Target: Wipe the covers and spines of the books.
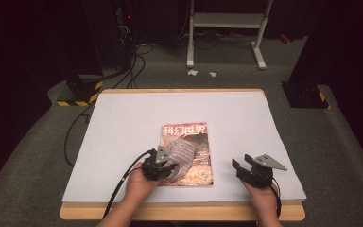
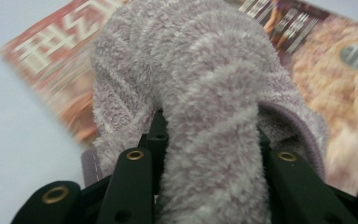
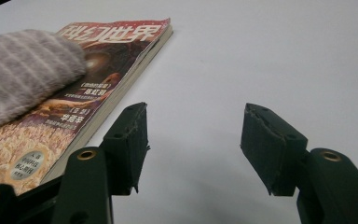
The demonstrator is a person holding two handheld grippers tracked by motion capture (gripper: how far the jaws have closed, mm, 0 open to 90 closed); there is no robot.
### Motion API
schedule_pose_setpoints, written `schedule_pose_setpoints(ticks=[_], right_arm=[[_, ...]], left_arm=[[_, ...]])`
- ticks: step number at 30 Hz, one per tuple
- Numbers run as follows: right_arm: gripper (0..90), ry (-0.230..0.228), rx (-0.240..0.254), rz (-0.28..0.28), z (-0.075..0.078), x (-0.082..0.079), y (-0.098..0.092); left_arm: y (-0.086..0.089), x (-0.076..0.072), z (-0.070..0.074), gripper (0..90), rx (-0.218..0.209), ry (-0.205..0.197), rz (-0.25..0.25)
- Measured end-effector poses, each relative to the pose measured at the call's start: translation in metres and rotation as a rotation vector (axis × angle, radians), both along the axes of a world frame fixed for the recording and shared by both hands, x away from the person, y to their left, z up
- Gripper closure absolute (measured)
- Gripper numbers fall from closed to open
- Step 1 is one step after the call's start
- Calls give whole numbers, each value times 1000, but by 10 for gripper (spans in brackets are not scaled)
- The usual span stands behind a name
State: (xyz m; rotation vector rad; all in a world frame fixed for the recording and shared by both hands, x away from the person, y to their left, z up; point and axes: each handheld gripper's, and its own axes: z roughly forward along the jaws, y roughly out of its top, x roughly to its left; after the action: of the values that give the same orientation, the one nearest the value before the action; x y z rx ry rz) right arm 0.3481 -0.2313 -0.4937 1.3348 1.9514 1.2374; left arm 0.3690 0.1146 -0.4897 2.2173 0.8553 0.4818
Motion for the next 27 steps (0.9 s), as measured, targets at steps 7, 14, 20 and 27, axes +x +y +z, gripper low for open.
schedule_pose_setpoints(ticks=[7,14,20,27], right_arm=[[415,1,17,0,2,0,-2],[470,23,29,22,3,3,1],[492,28,33,33,4,2,2],[498,36,20,34,3,2,4]], left_arm=[[-52,12,1,651,-5,6,-69],[-78,20,0,651,-26,16,-86],[-60,18,-1,649,-18,2,-80],[-8,7,-2,648,-6,-6,-21]])
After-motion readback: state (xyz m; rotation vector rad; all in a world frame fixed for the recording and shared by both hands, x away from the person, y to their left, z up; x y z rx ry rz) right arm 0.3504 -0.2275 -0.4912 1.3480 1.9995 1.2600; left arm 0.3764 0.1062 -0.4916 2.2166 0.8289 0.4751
